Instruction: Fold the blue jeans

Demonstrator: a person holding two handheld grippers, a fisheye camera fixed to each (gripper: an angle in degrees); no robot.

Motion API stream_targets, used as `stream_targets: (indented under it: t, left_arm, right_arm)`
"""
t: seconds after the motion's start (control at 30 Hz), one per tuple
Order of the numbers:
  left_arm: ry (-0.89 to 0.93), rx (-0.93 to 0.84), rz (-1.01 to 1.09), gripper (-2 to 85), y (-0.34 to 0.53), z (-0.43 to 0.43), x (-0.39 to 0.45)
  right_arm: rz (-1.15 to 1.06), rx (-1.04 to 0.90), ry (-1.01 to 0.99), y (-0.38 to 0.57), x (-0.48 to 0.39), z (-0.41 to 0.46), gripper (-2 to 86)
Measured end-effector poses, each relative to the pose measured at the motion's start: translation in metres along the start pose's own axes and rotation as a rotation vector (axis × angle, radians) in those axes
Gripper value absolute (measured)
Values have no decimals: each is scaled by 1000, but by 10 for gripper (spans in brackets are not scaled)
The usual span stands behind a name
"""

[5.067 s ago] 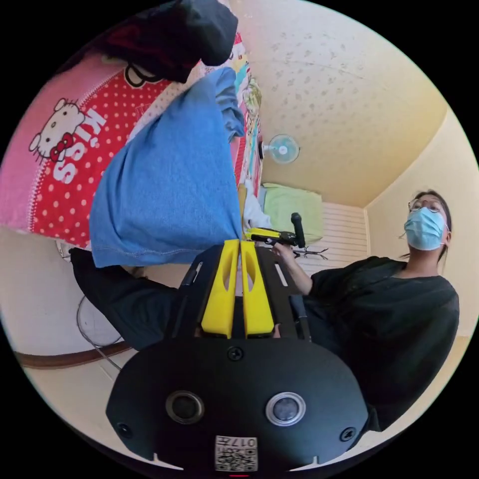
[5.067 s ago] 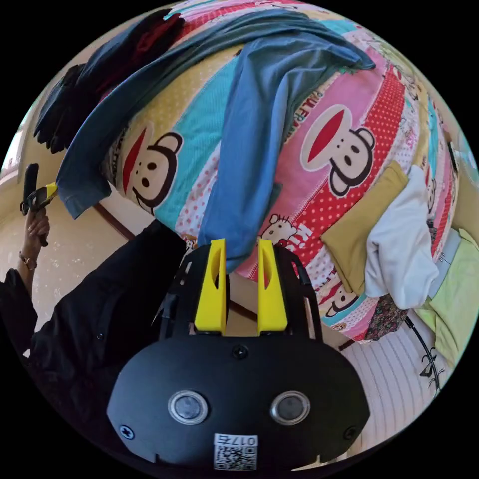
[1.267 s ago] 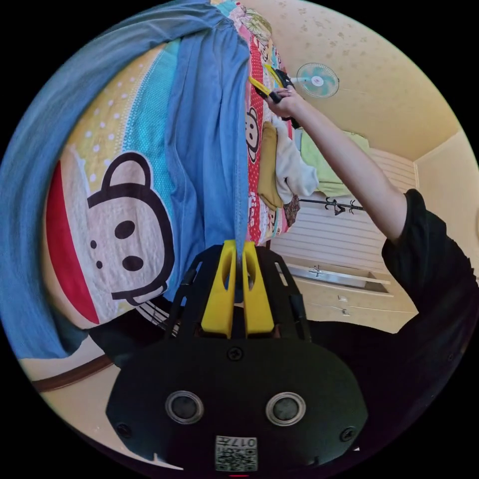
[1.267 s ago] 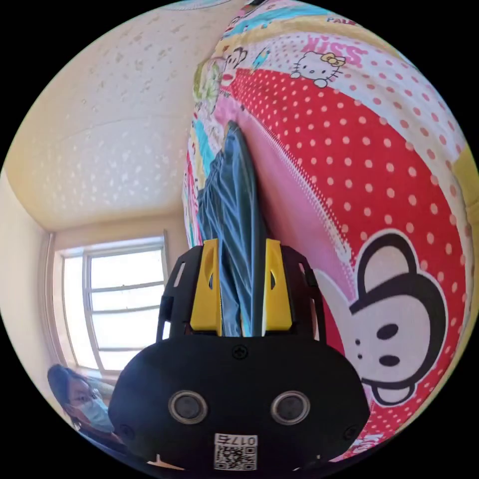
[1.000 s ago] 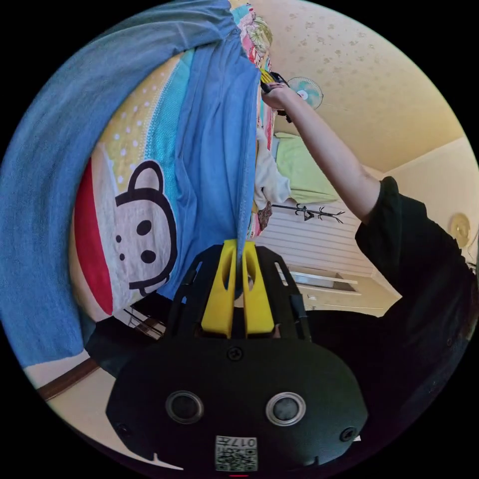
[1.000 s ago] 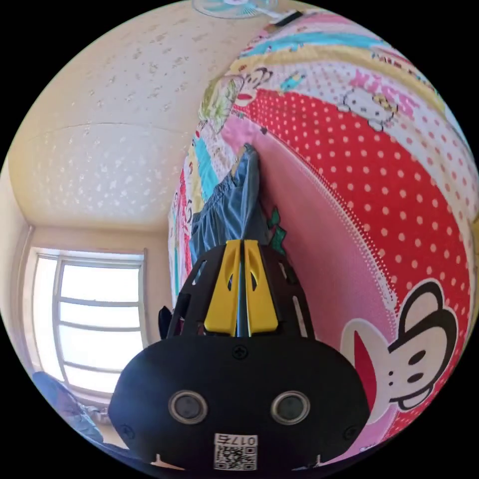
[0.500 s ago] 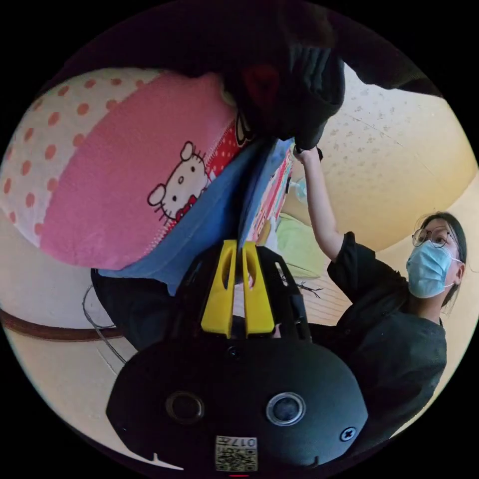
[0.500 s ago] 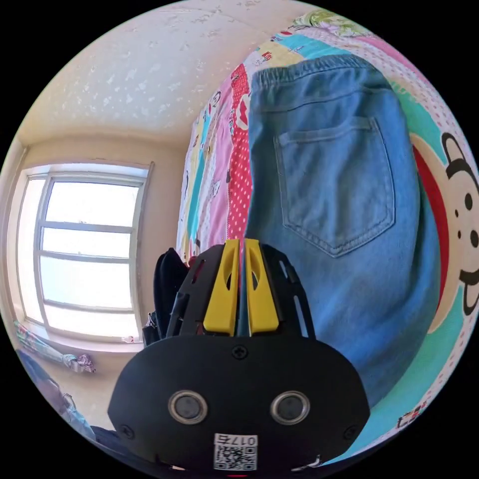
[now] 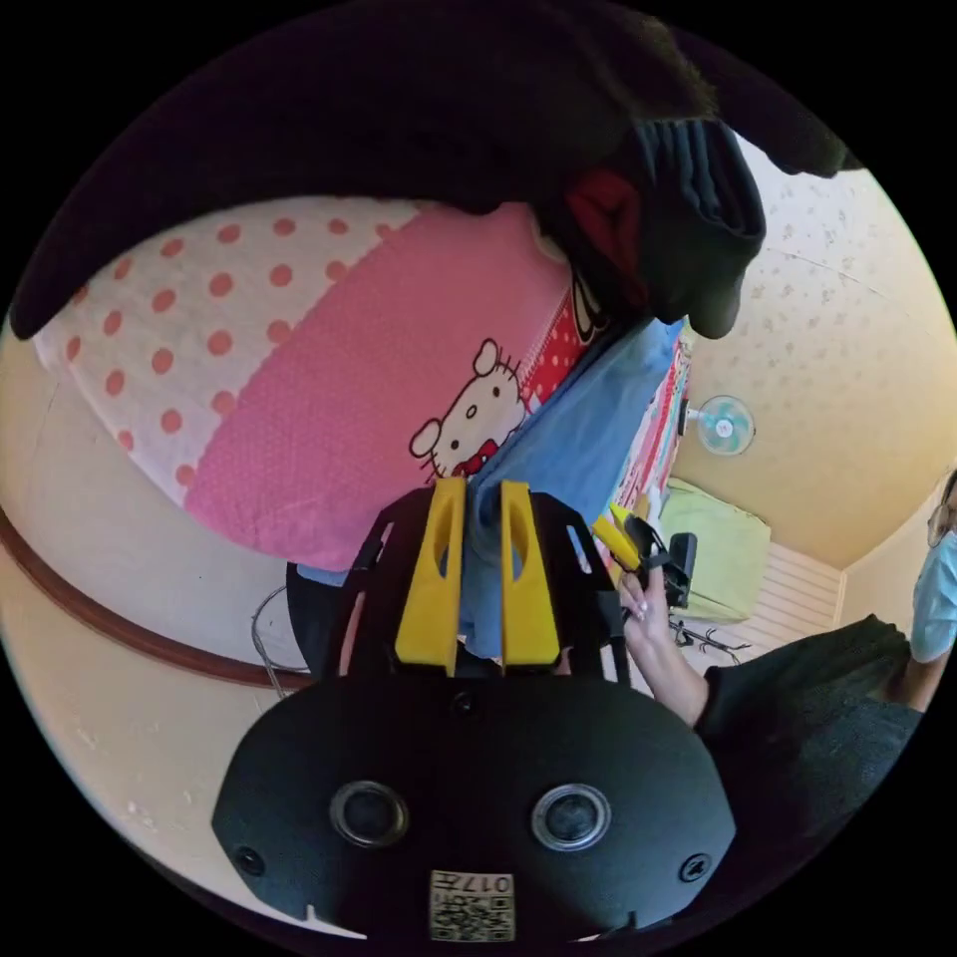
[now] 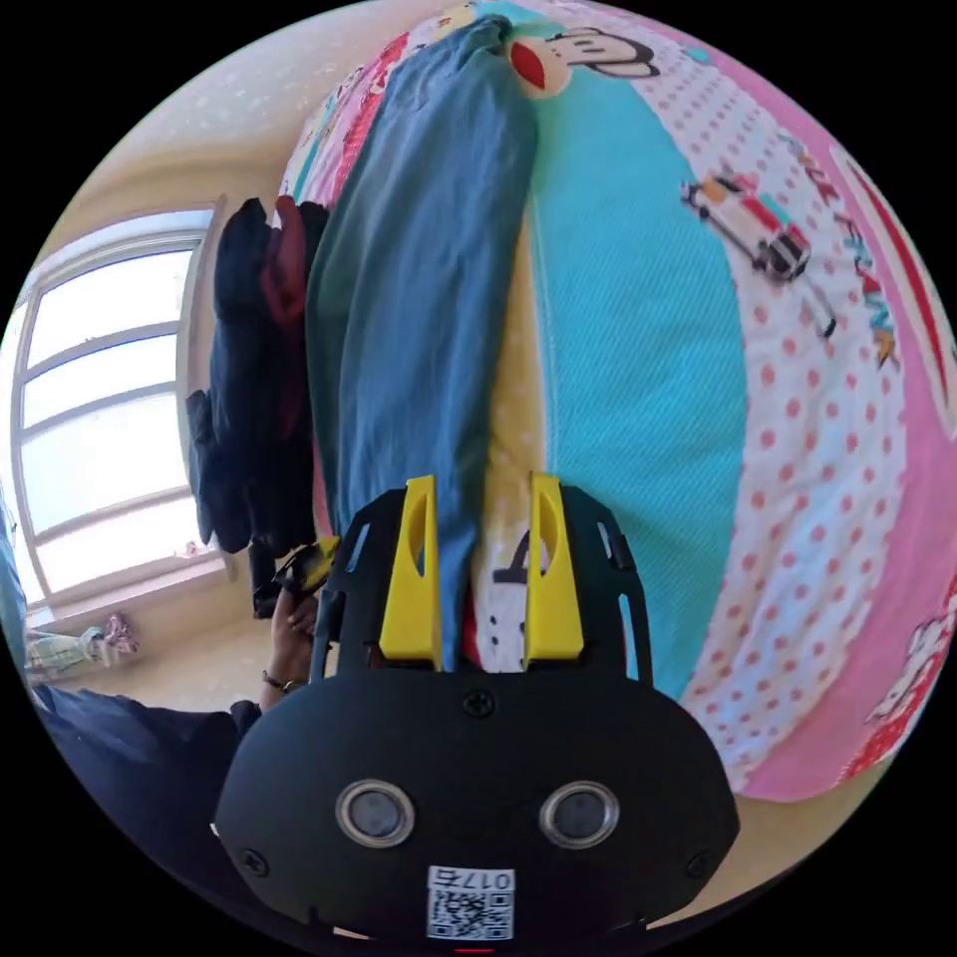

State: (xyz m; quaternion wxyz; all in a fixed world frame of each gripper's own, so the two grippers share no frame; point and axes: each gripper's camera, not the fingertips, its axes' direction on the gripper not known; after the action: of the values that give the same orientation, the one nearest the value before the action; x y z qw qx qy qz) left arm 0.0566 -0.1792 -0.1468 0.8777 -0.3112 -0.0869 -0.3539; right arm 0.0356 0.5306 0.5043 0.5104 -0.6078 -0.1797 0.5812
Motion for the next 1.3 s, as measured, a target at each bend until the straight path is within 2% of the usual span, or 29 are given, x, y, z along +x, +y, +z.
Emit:
stream_targets:
  t: [0.1, 0.17, 0.27, 0.37, 0.47, 0.57, 0.6, 0.63, 0.7, 0.77, 0.83, 0.9, 1.0, 1.07, 1.13, 1.2, 1.3]
  left_arm:
    - [76, -90, -4, 49, 9, 25, -8]
    - [60, -149, 54, 42, 16, 45, 2]
    - [-62, -240, 126, 32, 30, 68, 22]
    - [-116, -347, 200, 20, 57, 84, 35]
    - [-31, -492, 264, 13, 103, 113, 38]
    - [-22, -646, 239, 13, 157, 165, 19]
    - [-99, -701, 178, 14, 174, 186, 2]
    - [-229, -708, 127, 17, 187, 197, -16]
    - [-305, -649, 96, 55, 194, 201, -28]
    - [-215, -550, 122, 65, 189, 200, -23]
    - [-100, -422, 206, 85, 170, 205, -1]
    - [-112, -350, 284, 104, 153, 217, 18]
    - [-130, -281, 393, 113, 141, 246, 47]
    - [-161, -281, 425, 101, 150, 265, 56]
    - [-294, -261, 409, 104, 170, 282, 48]
    - [-341, -255, 391, 115, 184, 289, 35]
    - [-295, -285, 403, 125, 190, 297, 16]
  right_arm:
    - [-16, 25, 102, 17, -24, 16, 131]
    - [-59, -25, 143, 16, -36, 22, 105]
    - [-180, -252, -44, 13, -31, 29, 46]
    - [-238, -374, -111, 13, 1, -15, 36]
    - [-314, -482, -160, 29, 39, -84, 34]
    - [-383, -586, -145, 56, 73, -146, 38]
    - [-367, -632, -90, 68, 89, -160, 41]
    - [-350, -651, -42, 73, 98, -165, 44]
    - [-274, -678, 132, 86, 132, -182, 72]
    - [-208, -631, 107, 81, 148, -200, 106]
    - [-152, -497, 41, 68, 158, -221, 122]
    - [-126, -323, 24, 48, 166, -237, 127]
    - [-67, -243, -19, 27, 176, -232, 127]
    - [-52, -259, -80, 24, 175, -222, 123]
    - [-55, -309, -76, 30, 172, -211, 117]
    - [-82, -338, -50, 47, 165, -206, 103]
    - [-144, -403, -15, 69, 157, -203, 91]
